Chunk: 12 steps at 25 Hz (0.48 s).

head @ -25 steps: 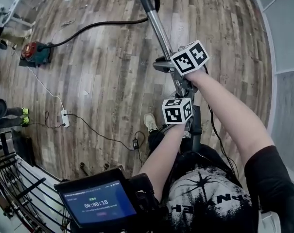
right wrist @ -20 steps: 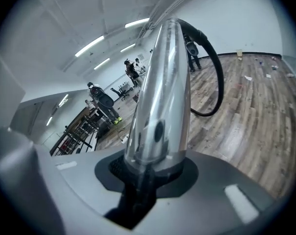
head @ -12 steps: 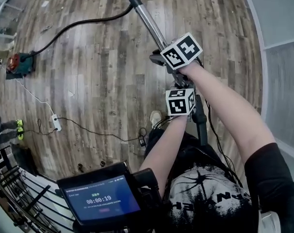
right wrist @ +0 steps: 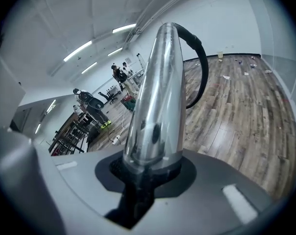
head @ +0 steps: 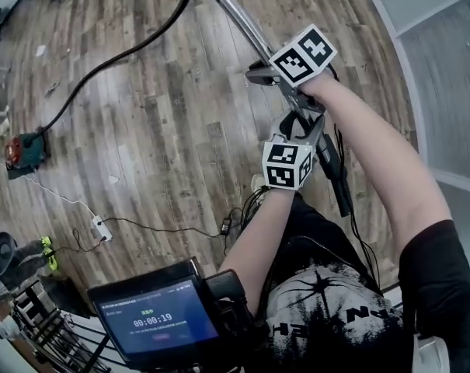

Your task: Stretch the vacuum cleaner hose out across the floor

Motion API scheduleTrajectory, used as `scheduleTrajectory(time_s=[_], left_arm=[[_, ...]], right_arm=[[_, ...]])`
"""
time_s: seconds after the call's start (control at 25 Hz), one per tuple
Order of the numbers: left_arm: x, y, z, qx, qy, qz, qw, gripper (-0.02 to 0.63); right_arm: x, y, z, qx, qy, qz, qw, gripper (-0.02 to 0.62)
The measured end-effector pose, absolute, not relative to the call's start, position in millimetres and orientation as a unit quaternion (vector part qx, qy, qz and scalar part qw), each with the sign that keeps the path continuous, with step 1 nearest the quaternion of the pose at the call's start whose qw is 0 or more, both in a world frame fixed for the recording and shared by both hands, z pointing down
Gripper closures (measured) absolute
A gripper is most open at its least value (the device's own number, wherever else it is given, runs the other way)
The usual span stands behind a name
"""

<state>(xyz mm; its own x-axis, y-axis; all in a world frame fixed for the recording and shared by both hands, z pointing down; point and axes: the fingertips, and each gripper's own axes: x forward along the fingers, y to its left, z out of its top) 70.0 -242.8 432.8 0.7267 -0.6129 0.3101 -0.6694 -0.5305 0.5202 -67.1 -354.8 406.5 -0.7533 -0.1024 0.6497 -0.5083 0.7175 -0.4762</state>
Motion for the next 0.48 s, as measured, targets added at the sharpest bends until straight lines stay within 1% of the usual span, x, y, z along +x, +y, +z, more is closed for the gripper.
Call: scheduleTrajectory(time_s=[0.12,0.16,0.32,0.4,0.48], left_arm=[[57,-233,441,0.879,-0.355,0.043,0.315,0.332],[49,-231,449,0.877,-0.354,0.047,0.321,0.343],[7,-241,485,0.852,-0.363,0.043,0.374,0.384],[-14,-255,493,0.833,-0.379,0.015,0.403,0.400],[-32,-274,495,0.813,-0.394,-0.024,0.428,0.403]], right_arm=[[-52,-350,421,0.172,-0.876,0.304,0.333,0.510],[-46,-345,429,0.170,-0.875,0.292,0.345,0.515],[-31,-328,464,0.151,-0.870,0.255,0.394,0.520],[-24,-320,480,0.140,-0.868,0.257,0.402,0.520],[-17,-313,496,0.135,-0.865,0.271,0.401,0.519]])
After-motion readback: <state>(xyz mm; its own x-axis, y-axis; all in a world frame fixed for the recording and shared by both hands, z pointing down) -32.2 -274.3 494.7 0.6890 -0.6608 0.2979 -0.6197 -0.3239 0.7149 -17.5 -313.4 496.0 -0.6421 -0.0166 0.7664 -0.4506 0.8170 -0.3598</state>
